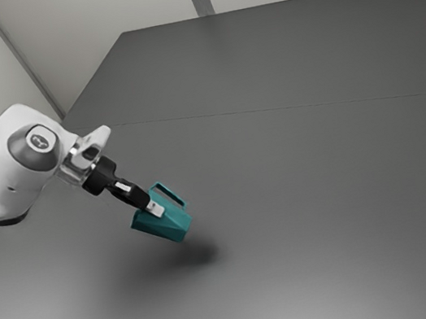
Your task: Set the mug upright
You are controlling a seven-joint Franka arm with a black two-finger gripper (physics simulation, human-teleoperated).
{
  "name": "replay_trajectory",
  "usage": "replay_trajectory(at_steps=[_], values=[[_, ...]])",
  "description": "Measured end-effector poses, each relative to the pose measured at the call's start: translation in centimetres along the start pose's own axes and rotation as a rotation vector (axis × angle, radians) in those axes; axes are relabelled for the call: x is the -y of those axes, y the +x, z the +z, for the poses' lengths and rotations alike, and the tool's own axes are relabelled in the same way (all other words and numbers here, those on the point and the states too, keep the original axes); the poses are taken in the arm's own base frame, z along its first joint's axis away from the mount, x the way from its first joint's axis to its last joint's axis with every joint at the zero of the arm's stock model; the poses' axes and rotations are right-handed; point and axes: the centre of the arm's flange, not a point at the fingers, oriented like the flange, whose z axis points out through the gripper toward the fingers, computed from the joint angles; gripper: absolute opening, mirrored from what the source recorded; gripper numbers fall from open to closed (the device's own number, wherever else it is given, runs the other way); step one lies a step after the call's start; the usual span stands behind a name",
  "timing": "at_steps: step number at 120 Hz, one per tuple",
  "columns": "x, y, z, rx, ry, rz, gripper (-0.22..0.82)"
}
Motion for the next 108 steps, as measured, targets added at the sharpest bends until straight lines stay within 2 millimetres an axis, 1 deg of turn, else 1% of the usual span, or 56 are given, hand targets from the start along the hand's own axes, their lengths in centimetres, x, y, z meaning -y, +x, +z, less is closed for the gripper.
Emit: replay_trajectory(at_steps=[4, 12, 19, 29, 39, 56, 89, 108], values=[[0.2, 0.1, -0.7, 0.027, 0.043, 0.001, -0.18], [0.0, 1.1, -2.3, 0.093, 0.156, 0.03, -0.18], [-0.2, 1.7, -3.1, 0.152, 0.251, 0.045, -0.18], [-0.4, 2.5, -3.3, 0.202, 0.355, 0.048, -0.18], [-0.5, 3.0, -3.0, 0.212, 0.42, 0.03, -0.18], [0.4, 3.5, -1.2, 0.236, 0.503, -0.012, -0.18], [3.2, 4.0, 4.0, 0.263, 0.554, -0.12, -0.18], [3.4, 4.4, 5.0, 0.236, 0.571, -0.167, -0.18]])
